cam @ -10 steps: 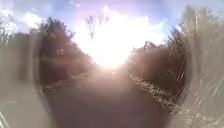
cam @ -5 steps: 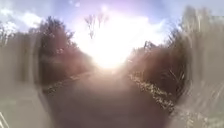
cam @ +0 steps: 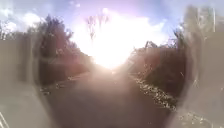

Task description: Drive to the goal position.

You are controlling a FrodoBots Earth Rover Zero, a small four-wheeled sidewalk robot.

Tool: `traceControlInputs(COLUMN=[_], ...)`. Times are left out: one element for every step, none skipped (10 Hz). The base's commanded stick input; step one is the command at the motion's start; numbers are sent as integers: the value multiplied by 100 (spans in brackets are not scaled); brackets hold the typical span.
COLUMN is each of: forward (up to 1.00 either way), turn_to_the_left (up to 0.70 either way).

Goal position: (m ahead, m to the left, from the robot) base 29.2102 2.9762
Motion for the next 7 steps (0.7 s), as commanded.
traceControlInputs(forward=[70, 70, 70, 70, 70, 70, 70], turn_to_the_left=[0, 0, 0, 0, 0, 0, 0])
